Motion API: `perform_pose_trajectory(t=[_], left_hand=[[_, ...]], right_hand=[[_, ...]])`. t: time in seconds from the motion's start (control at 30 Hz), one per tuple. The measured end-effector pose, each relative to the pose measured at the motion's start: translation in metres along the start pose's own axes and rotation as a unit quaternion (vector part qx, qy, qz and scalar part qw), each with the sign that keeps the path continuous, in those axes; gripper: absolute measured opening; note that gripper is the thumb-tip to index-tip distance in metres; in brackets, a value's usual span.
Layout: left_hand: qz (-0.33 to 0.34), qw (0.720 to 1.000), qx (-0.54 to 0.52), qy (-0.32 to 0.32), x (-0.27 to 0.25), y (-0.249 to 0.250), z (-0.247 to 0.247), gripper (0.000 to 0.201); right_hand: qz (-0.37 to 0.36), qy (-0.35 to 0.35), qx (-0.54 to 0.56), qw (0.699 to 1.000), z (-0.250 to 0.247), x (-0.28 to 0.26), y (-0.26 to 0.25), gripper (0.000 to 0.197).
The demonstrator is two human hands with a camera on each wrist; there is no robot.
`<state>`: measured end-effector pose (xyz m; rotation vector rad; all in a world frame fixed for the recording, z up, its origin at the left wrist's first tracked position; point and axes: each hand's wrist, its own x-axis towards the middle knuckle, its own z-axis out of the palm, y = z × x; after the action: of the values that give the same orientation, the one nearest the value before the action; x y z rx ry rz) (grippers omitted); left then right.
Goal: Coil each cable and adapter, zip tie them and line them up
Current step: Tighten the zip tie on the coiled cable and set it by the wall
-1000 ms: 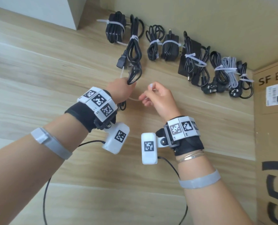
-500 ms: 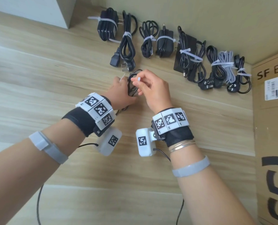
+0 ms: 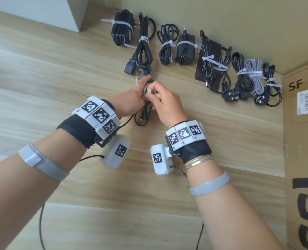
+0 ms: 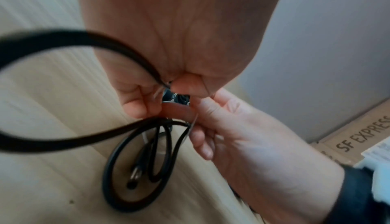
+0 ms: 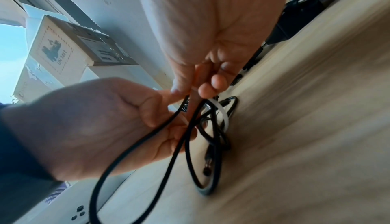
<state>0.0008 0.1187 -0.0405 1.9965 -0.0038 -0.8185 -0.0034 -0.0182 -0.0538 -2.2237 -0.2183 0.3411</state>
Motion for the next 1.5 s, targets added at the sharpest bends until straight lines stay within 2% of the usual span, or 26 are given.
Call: perform_pose_trajectory(t=[0.1, 0.17, 0.3, 0.53, 0.63, 0.7, 0.77, 0.87, 0.93, 1.0, 1.17, 1.27, 1.37, 1.5], left_hand=[[-0.009, 1.000, -0.011, -0.015, 0.003, -0.004, -0.004, 0.069], [-0.011, 1.000, -0.014, -0.016, 0.005, -0.009, -0.005, 0.071], [-0.007, 1.000, -0.024, 0.014, 0.006, -0.013, -0.005, 0.070], [0.050, 0.994, 0.092, 0.044, 0.001, -0.011, -0.002, 0.072], [0.042, 0.989, 0.136, 0.048, 0.002, -0.011, -0.003, 0.078], [0.048, 0.983, 0.159, 0.080, 0.002, -0.010, -0.006, 0.081], [0.084, 0.972, 0.162, 0.145, 0.001, -0.012, -0.010, 0.079], [0.142, 0.961, 0.098, 0.214, 0.001, -0.016, -0.013, 0.062], [0.149, 0.966, 0.073, 0.200, 0.004, -0.016, -0.013, 0.044], [0.151, 0.969, 0.115, 0.161, 0.006, -0.018, -0.014, 0.029], [0.195, 0.961, 0.126, 0.148, 0.010, -0.023, -0.012, 0.020], [0.203, 0.964, 0.127, 0.119, 0.011, -0.020, -0.012, 0.021], [0.176, 0.979, 0.056, 0.091, 0.006, -0.020, -0.009, 0.025], [0.171, 0.980, -0.001, 0.102, 0.004, -0.030, -0.004, 0.039]], right_hand=[[-0.012, -0.007, 0.005, 1.000, 0.000, -0.001, -0.001, 0.006], [-0.006, -0.007, 0.023, 1.000, 0.002, -0.001, 0.000, 0.011], [0.012, -0.010, 0.054, 0.998, 0.004, 0.001, 0.005, 0.019], [0.003, -0.054, -0.012, 0.998, 0.002, 0.005, 0.003, 0.020], [0.016, -0.064, -0.042, 0.997, -0.001, 0.006, 0.002, 0.021], [0.032, -0.064, -0.047, 0.996, -0.003, 0.006, 0.005, 0.021], [0.045, -0.060, -0.042, 0.996, -0.003, 0.006, 0.007, 0.023], [0.049, -0.048, -0.048, 0.996, -0.002, 0.006, 0.008, 0.025], [0.049, -0.048, -0.057, 0.996, -0.001, 0.007, 0.008, 0.025], [0.052, -0.048, -0.059, 0.996, 0.000, 0.008, 0.009, 0.024], [0.043, -0.049, -0.086, 0.994, -0.001, 0.008, 0.009, 0.023], [0.047, -0.048, -0.066, 0.996, -0.003, 0.007, 0.007, 0.022], [0.047, -0.050, -0.058, 0.996, -0.004, 0.005, 0.008, 0.023], [0.044, -0.036, -0.033, 0.998, -0.004, 0.001, 0.013, 0.021]])
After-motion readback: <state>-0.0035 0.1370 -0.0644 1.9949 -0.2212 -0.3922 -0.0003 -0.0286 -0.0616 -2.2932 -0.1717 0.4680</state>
